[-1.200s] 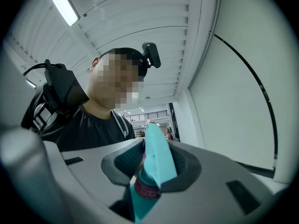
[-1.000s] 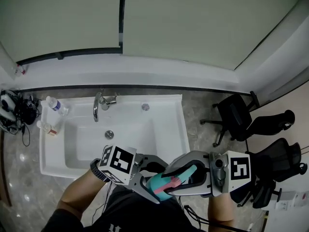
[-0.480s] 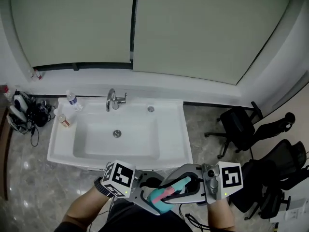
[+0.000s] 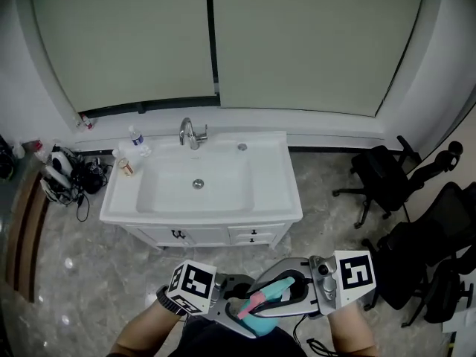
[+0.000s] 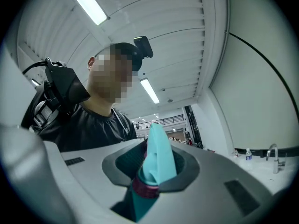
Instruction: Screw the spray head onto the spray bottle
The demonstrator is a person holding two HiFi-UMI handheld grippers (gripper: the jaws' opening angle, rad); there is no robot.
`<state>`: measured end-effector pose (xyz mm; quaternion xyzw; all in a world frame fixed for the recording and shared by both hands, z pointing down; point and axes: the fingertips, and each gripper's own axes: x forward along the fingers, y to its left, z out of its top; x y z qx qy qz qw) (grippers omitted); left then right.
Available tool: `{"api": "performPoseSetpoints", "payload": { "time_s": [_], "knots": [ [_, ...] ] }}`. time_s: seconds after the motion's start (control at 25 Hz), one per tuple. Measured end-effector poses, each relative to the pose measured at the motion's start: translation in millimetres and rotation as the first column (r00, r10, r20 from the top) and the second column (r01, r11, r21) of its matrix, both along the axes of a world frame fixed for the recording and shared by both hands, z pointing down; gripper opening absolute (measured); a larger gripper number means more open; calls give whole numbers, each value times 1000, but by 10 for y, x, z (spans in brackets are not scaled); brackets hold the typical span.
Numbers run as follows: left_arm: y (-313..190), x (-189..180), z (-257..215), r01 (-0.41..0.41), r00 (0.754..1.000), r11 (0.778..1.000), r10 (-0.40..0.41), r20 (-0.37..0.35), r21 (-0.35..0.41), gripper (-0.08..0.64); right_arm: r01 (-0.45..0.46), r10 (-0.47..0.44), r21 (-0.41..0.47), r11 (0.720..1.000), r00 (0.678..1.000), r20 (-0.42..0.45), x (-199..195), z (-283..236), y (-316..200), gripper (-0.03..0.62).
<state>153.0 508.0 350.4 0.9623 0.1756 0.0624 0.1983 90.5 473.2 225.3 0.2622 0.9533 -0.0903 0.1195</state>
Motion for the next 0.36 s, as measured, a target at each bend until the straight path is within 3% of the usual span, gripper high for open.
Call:
{"api": "performPoseSetpoints", "payload": {
  "time_s": [0.36],
  "knots": [
    [530, -104, -90, -25, 999, 1000, 24, 24, 13, 390, -20, 20, 14, 1000, 1000, 15, -92, -118, 532, 92]
  ]
}}
